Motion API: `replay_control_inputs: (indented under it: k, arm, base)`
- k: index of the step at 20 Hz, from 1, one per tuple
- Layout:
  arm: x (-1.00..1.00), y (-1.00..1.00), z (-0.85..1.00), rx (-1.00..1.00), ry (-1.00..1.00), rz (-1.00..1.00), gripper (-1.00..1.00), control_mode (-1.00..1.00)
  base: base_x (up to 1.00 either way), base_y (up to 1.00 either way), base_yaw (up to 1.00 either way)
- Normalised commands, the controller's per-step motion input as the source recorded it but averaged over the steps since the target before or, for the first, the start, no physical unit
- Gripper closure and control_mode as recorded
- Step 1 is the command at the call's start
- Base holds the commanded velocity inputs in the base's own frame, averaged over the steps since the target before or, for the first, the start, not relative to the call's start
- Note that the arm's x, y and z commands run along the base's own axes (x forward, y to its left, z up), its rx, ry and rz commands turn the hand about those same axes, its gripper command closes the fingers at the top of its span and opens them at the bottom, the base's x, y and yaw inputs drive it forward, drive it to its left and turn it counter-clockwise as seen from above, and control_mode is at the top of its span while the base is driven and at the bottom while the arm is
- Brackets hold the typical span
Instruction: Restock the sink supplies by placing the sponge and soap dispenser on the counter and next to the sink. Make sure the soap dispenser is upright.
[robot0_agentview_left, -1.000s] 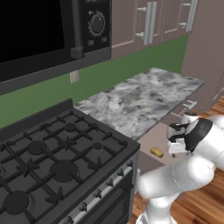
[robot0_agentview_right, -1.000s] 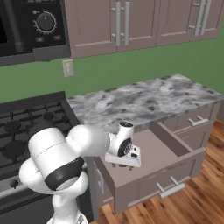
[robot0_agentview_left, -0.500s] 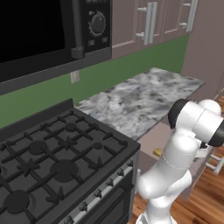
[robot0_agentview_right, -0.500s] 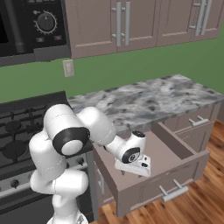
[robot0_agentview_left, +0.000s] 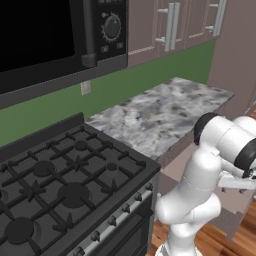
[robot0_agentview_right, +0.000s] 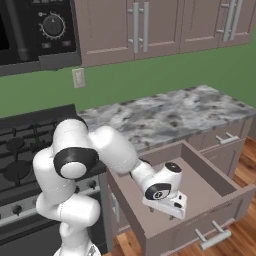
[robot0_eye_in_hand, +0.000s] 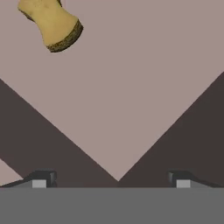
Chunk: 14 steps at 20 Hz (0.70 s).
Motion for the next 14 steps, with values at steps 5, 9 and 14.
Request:
replay_control_inputs:
  k: [5, 9, 14]
  arm:
    - [-0.28, -0.38, 0.1, 0.08, 0.01, -0.03, -1.0, -1.0]
    - [0.76, 0.47, 0.04, 0.0, 0.0, 0.08, -1.0, -1.0]
    - [0.86, 0.78, -0.06, 0.0, 0.0, 0.09, -1.0, -1.0]
  base:
    - [0.0, 0.0, 0.0]
    - [0.0, 0.0, 0.0]
    - [0.0, 0.0, 0.0]
